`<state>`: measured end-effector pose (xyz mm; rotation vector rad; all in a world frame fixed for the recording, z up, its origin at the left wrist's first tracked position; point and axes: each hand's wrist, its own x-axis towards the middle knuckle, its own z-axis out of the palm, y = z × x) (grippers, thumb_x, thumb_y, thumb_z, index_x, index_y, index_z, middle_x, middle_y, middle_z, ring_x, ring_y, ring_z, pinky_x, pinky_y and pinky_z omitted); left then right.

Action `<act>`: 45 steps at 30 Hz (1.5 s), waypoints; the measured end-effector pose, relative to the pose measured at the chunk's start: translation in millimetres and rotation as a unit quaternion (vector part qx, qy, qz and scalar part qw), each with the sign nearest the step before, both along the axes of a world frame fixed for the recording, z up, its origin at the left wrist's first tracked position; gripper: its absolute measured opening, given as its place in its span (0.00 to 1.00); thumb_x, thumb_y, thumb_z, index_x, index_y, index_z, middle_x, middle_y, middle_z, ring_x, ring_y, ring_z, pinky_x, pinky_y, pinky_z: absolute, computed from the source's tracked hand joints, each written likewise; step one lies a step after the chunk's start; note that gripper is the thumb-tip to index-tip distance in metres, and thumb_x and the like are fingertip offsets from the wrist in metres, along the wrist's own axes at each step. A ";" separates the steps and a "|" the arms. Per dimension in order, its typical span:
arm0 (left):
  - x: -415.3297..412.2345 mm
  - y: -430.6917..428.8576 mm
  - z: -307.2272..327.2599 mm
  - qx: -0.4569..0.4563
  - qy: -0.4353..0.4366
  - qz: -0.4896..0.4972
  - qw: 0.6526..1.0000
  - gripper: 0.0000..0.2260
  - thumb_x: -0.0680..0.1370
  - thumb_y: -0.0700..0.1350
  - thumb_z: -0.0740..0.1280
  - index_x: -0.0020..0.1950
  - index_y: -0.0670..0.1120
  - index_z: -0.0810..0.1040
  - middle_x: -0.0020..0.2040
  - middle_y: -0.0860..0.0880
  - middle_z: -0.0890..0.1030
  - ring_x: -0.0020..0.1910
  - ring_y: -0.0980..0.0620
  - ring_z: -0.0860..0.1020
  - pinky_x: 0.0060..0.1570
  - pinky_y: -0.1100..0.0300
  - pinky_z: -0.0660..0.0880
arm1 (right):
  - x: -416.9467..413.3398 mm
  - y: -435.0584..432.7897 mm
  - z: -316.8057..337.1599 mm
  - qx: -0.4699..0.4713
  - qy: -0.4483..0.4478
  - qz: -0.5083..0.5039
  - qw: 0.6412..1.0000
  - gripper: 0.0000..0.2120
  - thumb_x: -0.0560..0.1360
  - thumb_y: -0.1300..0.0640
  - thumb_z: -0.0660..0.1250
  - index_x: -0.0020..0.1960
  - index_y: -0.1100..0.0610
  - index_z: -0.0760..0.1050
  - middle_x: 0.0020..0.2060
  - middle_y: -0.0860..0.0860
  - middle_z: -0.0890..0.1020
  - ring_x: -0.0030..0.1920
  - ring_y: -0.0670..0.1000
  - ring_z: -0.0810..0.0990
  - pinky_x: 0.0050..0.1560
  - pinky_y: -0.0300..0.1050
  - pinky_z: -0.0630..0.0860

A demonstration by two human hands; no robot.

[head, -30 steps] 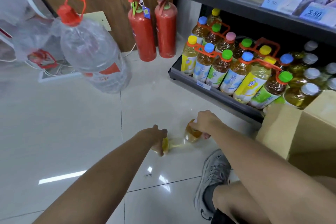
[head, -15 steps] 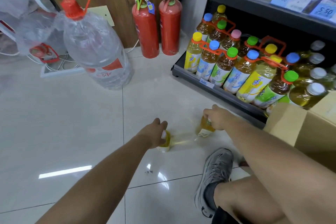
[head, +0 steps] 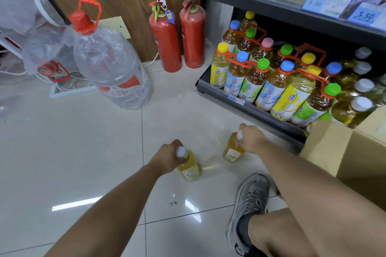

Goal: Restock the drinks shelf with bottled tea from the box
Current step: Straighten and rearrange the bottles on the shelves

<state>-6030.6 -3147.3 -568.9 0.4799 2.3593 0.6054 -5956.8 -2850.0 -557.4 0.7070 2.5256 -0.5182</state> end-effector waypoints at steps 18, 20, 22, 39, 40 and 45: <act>27.6 113.3 344.2 0.180 0.215 -0.077 0.957 0.14 0.77 0.54 0.70 0.58 0.52 0.73 0.50 0.51 0.82 0.47 0.52 0.80 0.46 0.56 0.76 | 77.0 51.1 403.2 0.084 0.231 0.025 0.969 0.15 0.75 0.54 0.71 0.58 0.58 0.73 0.53 0.59 0.81 0.51 0.60 0.81 0.47 0.53 0.79; 38.3 133.7 397.1 0.197 0.252 -0.106 0.942 0.18 0.77 0.55 0.69 0.63 0.50 0.72 0.51 0.49 0.82 0.48 0.50 0.79 0.47 0.54 0.76 | 98.8 56.7 459.5 0.118 0.256 0.025 0.959 0.15 0.75 0.52 0.70 0.58 0.57 0.72 0.53 0.59 0.82 0.52 0.60 0.82 0.50 0.53 0.79; 53.3 154.8 450.7 0.206 0.294 -0.130 0.924 0.20 0.79 0.54 0.68 0.66 0.46 0.70 0.52 0.46 0.81 0.48 0.48 0.78 0.45 0.55 0.74 | 122.8 61.5 513.0 0.139 0.284 0.039 0.948 0.14 0.76 0.52 0.70 0.57 0.57 0.73 0.54 0.58 0.81 0.51 0.59 0.81 0.47 0.49 0.78; 143.9 275.9 712.1 0.331 0.458 -0.228 0.793 0.16 0.80 0.53 0.68 0.63 0.51 0.68 0.52 0.46 0.80 0.44 0.47 0.78 0.43 0.49 0.78 | 227.1 112.8 735.1 0.313 0.404 -0.016 0.860 0.16 0.77 0.57 0.69 0.63 0.50 0.70 0.57 0.52 0.74 0.50 0.54 0.77 0.49 0.49 0.77; 143.1 283.1 715.4 0.331 0.470 -0.233 0.784 0.16 0.80 0.52 0.68 0.63 0.50 0.68 0.52 0.46 0.80 0.46 0.47 0.78 0.46 0.48 0.78 | 222.7 119.3 734.6 0.326 0.401 -0.016 0.856 0.16 0.77 0.57 0.68 0.63 0.50 0.70 0.58 0.53 0.74 0.53 0.55 0.77 0.51 0.49 0.76; 129.7 319.8 717.7 0.351 0.496 -0.232 0.759 0.15 0.80 0.50 0.68 0.64 0.50 0.69 0.54 0.49 0.81 0.48 0.50 0.76 0.48 0.52 0.75 | 195.4 156.4 730.6 0.356 0.408 -0.033 0.840 0.16 0.77 0.61 0.67 0.63 0.51 0.70 0.59 0.53 0.73 0.54 0.57 0.76 0.52 0.48 0.74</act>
